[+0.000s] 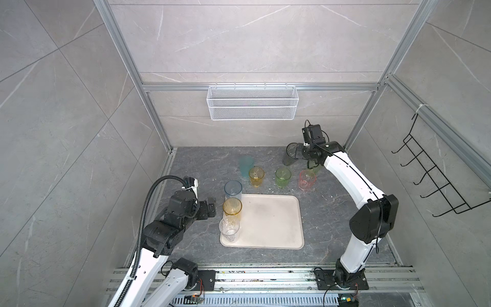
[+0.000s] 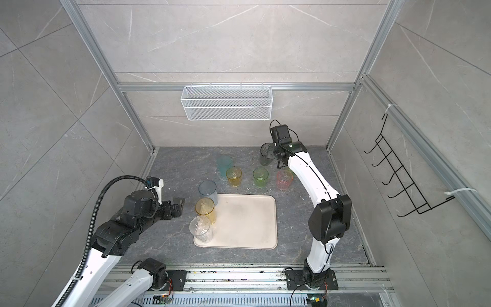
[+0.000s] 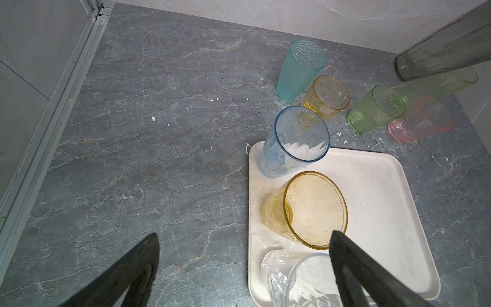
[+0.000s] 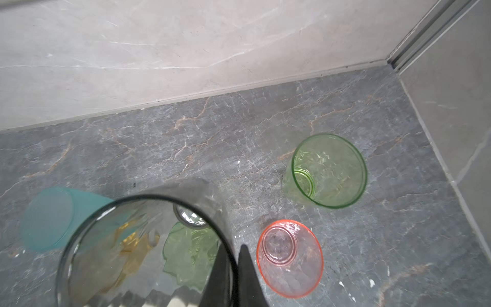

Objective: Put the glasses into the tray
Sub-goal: 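Lower the right gripper into the grey cup and close on its rim, then lift the grey cup with the right gripper and carry it onto the tray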

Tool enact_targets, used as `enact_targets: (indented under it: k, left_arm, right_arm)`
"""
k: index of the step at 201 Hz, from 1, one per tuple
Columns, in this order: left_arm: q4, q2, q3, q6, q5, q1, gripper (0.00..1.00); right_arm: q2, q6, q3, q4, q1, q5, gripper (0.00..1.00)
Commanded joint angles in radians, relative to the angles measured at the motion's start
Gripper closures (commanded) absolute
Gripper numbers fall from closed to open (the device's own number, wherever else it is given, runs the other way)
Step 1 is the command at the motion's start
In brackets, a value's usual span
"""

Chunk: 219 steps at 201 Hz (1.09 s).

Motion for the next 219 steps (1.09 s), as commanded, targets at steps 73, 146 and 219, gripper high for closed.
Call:
enact_targets:
  k: [73,146,219]
  left_arm:
    - [0.034,-0.019,-0.002,-0.003,0.007,0.006,0.00]
    - [0.034,-0.022,-0.004,-0.003,0.008,0.006,0.00]
    - [0.031,-0.016,-0.004,-0.003,0.005,0.006,0.00]
  right_arm:
    - [-0.197,-0.021,-0.023,-0.155,0.163,-0.001,1.00]
    - [-0.232,0.012,-0.151,-0.169,0.290,-0.036,1.00]
    - [-0.155,0.059,-0.249,-0.108,0.353,-0.065,1.00]
